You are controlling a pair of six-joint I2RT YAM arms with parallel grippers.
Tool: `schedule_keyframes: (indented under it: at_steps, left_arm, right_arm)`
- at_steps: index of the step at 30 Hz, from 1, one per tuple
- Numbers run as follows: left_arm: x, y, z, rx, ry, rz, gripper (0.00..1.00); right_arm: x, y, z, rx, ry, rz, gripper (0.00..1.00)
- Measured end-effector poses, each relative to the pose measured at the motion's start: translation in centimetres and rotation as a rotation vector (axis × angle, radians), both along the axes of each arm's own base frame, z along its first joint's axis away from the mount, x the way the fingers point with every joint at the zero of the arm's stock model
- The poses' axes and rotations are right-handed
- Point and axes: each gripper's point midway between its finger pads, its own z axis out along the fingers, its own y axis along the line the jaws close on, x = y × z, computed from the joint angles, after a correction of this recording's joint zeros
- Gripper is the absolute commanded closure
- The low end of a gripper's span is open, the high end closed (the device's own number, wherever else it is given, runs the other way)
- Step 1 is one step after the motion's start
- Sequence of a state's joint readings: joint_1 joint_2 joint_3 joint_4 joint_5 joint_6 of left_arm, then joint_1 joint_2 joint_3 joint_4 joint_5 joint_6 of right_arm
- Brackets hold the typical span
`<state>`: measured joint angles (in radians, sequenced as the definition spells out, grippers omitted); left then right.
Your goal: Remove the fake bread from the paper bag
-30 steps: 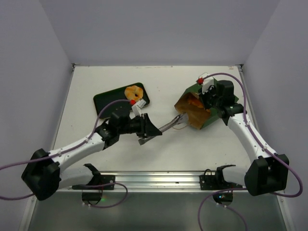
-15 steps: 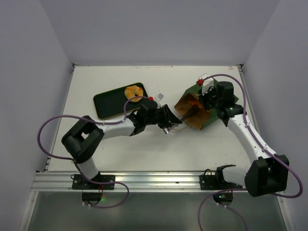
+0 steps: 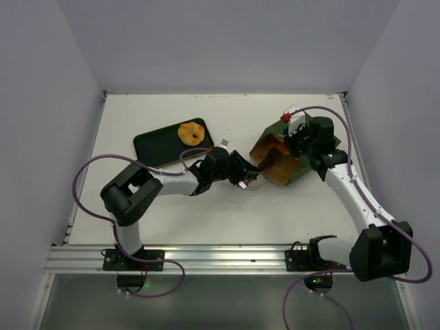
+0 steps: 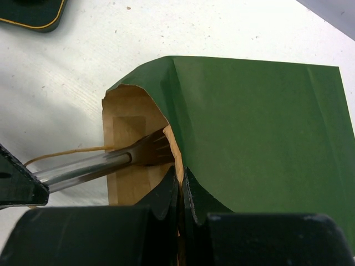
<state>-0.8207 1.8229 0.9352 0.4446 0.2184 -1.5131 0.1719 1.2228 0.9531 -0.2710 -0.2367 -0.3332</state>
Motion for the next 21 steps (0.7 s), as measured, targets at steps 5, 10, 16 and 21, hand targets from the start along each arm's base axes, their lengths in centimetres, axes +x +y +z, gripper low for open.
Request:
schedule_keyframes:
  at_steps: [5,10,16,21]
  left_arm:
    - [0.2,-0.6,-1.0,-0.025,0.059,0.027,0.55]
    - [0.4,-1.2,-1.0,-0.051,0.084,0.041,0.55]
    - [1.4,-2.2,0.1,-0.085,0.075,0.05,0.55]
    - [2.0,-2.9,-0.6,-0.085,0.091,0.056,0.54]
  right_arm:
    - [-0.1,0.0,-0.1,0.002,0.003,0.003,1.0]
    - [-0.2,0.2,-0.4,0.007,0.01,0.012,1.0]
    - [-0.2,0.3,-0.3,0.009,0.008,0.015,1.0]
    - [-0.2,0.3,-0.3,0.011,0.008,0.016,1.0]
